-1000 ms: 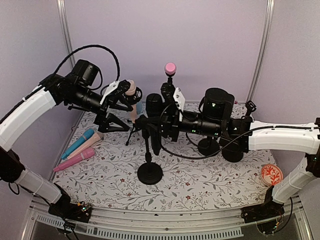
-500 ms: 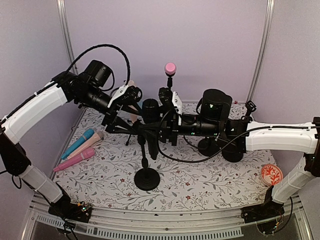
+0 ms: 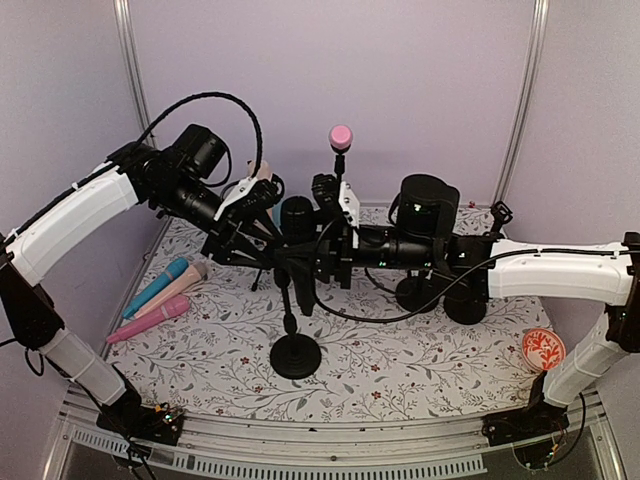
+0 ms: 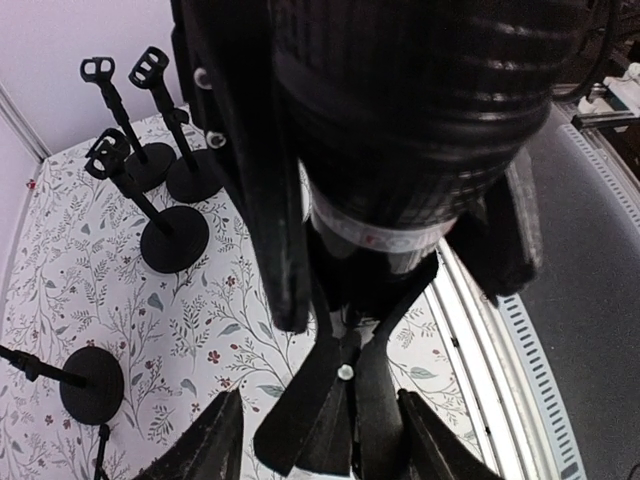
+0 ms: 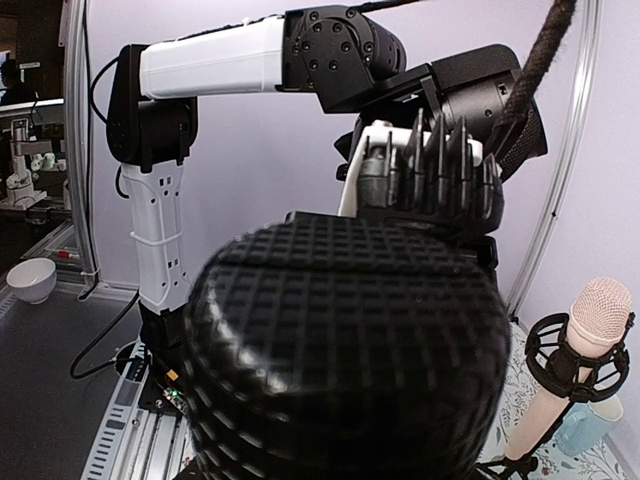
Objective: Remove the microphone from the stand
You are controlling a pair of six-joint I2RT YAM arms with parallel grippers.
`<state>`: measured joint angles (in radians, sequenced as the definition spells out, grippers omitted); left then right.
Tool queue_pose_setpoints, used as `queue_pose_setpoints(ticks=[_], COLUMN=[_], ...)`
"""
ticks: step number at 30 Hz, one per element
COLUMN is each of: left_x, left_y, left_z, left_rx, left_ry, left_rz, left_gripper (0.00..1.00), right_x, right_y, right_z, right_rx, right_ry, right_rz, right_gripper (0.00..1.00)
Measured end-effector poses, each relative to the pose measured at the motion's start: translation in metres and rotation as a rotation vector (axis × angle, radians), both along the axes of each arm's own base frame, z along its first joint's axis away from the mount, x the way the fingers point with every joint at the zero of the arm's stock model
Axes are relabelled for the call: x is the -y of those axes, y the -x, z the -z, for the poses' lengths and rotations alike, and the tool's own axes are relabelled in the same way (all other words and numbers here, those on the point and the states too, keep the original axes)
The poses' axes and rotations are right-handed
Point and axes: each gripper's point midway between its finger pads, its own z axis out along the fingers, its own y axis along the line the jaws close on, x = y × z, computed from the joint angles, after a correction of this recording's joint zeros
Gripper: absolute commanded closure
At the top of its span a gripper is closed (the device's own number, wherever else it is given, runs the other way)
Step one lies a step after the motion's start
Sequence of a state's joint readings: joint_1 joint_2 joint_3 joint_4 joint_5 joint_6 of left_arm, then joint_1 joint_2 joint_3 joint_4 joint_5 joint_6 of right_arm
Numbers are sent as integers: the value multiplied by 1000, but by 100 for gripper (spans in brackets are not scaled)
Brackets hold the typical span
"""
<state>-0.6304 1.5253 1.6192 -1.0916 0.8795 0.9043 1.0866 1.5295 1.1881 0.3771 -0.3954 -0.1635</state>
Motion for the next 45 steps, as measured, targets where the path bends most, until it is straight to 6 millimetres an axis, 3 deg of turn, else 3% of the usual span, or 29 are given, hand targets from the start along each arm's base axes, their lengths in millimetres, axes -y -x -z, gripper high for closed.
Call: queue_pose_setpoints(ticks=[2, 5, 7, 16, 21, 25, 27, 30, 34, 39, 45], left_x=[0, -2, -1, -2, 1, 4, 5, 10, 16, 11, -3], left_y=[1, 2, 0, -8, -15, -20, -23, -27, -39, -35, -13], left_z=[1, 1, 0, 1, -1, -1, -1, -1, -7, -23, -61], left_rx=[1, 1, 20, 46, 57, 65, 69, 82, 128, 176, 222], left_ry=[-2, -8, -5, -25, -30, -31, -36, -45, -41, -11, 64], left_rz=[4, 7, 9, -24, -50, -66, -73, -78, -100, -105, -113], left_gripper=[61, 88, 98, 99, 96, 86, 63, 32, 4, 1, 4], right_x=[-1, -3, -4, 1, 21, 51, 69, 86, 88, 68, 32], right_y=[-1, -2, -1, -1, 4, 15, 23, 31, 27, 13, -1], right_z=[0, -1, -6, -25, -62, -114, -141, -165, -166, -142, -114], right_rx=[4, 10, 21, 64, 116, 174, 201, 211, 176, 99, 24], right_ry=[7, 13, 3, -28, -91, -201, -271, -341, -365, -356, -372], right_rz=[0, 0, -1, 12, 48, 77, 86, 92, 110, 112, 85], right_gripper=[96, 96, 96, 97, 98, 99, 100, 100, 100, 100, 100])
